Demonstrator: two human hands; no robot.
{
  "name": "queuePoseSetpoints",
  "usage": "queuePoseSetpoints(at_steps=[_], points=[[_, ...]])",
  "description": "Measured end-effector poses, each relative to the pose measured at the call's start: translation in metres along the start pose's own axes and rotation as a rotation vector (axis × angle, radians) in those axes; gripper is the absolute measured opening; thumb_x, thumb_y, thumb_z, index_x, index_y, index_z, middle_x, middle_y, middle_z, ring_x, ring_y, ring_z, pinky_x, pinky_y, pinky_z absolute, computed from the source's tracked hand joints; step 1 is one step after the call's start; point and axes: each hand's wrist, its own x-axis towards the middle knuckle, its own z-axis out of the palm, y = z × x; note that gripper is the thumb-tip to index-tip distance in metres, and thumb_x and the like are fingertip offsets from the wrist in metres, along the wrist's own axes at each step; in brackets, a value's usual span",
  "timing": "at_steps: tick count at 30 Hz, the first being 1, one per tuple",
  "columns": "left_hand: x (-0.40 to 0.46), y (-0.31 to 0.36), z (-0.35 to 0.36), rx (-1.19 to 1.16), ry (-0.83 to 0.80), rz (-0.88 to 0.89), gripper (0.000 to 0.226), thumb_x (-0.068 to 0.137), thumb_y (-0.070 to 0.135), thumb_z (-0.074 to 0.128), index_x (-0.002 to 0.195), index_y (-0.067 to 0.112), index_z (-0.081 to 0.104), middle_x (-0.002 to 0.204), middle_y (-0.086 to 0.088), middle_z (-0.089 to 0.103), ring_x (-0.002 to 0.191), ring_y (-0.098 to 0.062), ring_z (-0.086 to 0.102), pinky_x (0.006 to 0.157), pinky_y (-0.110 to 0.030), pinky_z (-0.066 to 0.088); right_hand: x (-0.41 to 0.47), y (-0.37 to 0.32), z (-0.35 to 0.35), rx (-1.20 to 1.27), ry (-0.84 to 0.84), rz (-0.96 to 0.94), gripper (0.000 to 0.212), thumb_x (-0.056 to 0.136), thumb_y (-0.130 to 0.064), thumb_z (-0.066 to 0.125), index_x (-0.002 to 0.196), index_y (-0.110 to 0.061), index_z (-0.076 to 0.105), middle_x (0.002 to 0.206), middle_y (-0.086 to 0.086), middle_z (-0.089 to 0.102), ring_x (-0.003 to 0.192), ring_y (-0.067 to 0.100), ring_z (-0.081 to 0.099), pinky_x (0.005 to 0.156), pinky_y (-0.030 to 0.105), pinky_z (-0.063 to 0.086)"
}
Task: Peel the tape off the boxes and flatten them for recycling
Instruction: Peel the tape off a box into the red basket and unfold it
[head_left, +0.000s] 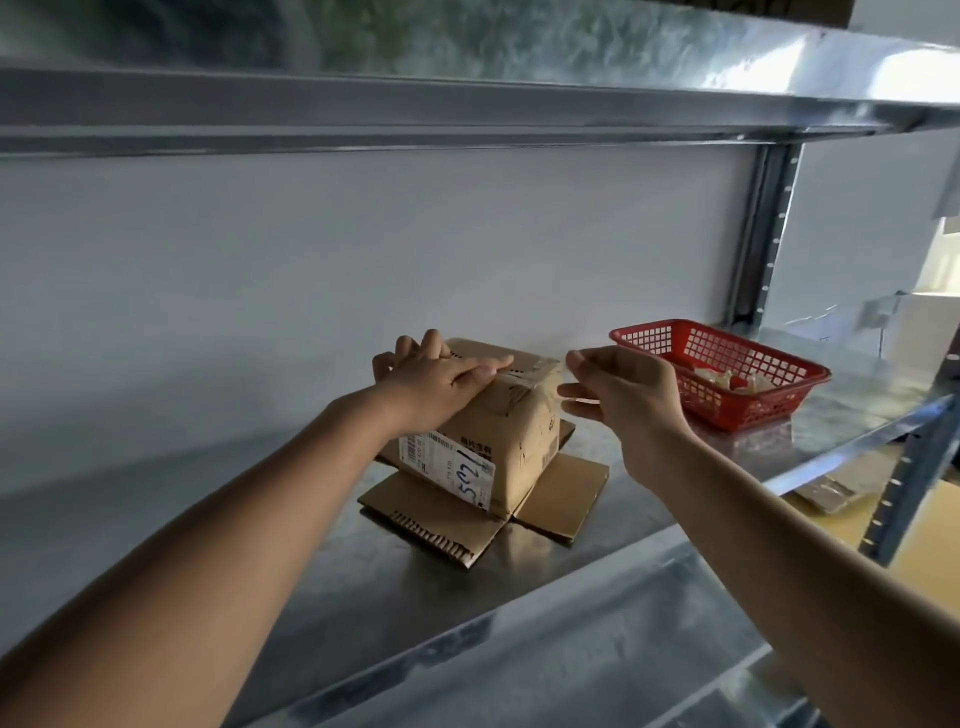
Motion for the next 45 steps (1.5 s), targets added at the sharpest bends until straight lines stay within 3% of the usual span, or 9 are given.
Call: queuePoseSetpoints(at_steps=[12,16,20,25,29,35,37,40,45], points=[[0.003,0.002,-0.006,-0.166,-0.055,-0.013,0.037,0.082,0.09,0.023,0.116,0.09,0.038,0.115,0.022,0.032,0.122,-0.017,0.022,0.097,-0.045,0.015,0.001,0.005,-0.011,-0.351,-0.178,-0.443,0.017,0.105,-0.004,0.052,0.092,-0.015,0.053,0.095,-0.002,0.077,0.086,0.012,0.077,0.059,0.033,0.063],[0.007,0.027,-0.018,-0.186,-0.029,-0.117,0.049,0.074,0.095,0.046,0.111,0.069,0.064,0.138,0.016,0.052,0.132,-0.024,0.041,0.103,-0.048,0.031,0.004,0.005,-0.023,-0.392,-0.273,-0.485,0.017,0.103,-0.004,0.053,0.092,-0.016,0.054,0.095,-0.003,0.077,0.093,0.01,0.075,0.064,0.033,0.064],[0.009,0.052,-0.02,-0.227,0.062,-0.116,0.044,0.078,0.084,0.059,0.107,0.054,0.074,0.128,0.04,0.059,0.132,-0.011,0.05,0.103,-0.043,0.032,0.016,0.004,-0.032,-0.34,-0.339,-0.441,0.015,0.103,-0.002,0.054,0.092,-0.012,0.056,0.092,-0.002,0.077,0.091,0.012,0.076,0.066,0.034,0.065],[0.007,0.061,-0.006,-0.271,0.095,-0.169,0.05,0.074,0.093,0.053,0.109,0.061,0.07,0.135,0.028,0.062,0.134,-0.013,0.051,0.117,-0.058,0.024,0.039,0.004,-0.042,-0.228,-0.375,-0.372,0.013,0.104,0.002,0.05,0.094,-0.005,0.054,0.089,0.003,0.077,0.088,0.018,0.077,0.071,0.037,0.066],[0.003,0.061,0.0,-0.286,0.08,-0.201,0.059,0.064,0.103,0.043,0.109,0.072,0.064,0.154,0.017,0.049,0.152,-0.011,0.028,0.12,-0.064,0.005,0.046,0.01,-0.041,-0.186,-0.407,-0.437,0.021,0.102,0.005,0.049,0.09,-0.012,0.054,0.086,0.004,0.076,0.082,0.02,0.078,0.069,0.043,0.066],[-0.001,0.066,-0.003,-0.433,0.028,-0.266,0.062,0.058,0.094,0.065,0.114,0.068,0.066,0.168,0.005,0.028,0.158,-0.014,0.015,0.126,-0.052,0.013,0.073,0.001,-0.07,-0.016,-0.366,-0.469,0.042,0.102,0.005,0.044,0.083,-0.031,0.053,0.087,0.002,0.071,0.078,0.026,0.077,0.068,0.037,0.065],[0.0,0.072,-0.003,-0.474,0.047,-0.303,0.042,0.07,0.075,0.073,0.11,0.061,0.072,0.162,0.005,0.039,0.154,-0.013,0.024,0.123,-0.037,0.022,0.086,-0.001,-0.077,-0.07,-0.432,-0.42,0.032,0.104,-0.003,0.053,0.084,-0.028,0.054,0.086,0.003,0.074,0.078,0.025,0.078,0.072,0.04,0.065],[0.009,0.086,-0.006,-0.512,0.079,-0.335,0.016,0.087,0.041,0.08,0.095,0.055,0.078,0.125,0.014,0.069,0.129,-0.008,0.054,0.093,-0.015,0.04,0.098,-0.002,-0.079,0.016,-0.467,-0.301,0.014,0.101,-0.012,0.064,0.089,-0.018,0.059,0.085,0.006,0.076,0.079,0.028,0.078,0.076,0.041,0.064],[0.018,0.112,0.0,-0.484,0.182,-0.362,0.017,0.074,0.054,0.081,0.084,0.041,0.079,0.072,0.021,0.068,0.071,0.002,0.058,0.061,-0.012,0.043,0.116,-0.007,-0.085,0.223,-0.538,-0.148,0.029,0.09,-0.025,0.081,0.114,-0.02,0.065,0.092,0.013,0.077,0.09,0.025,0.077,0.081,0.033,0.063]])
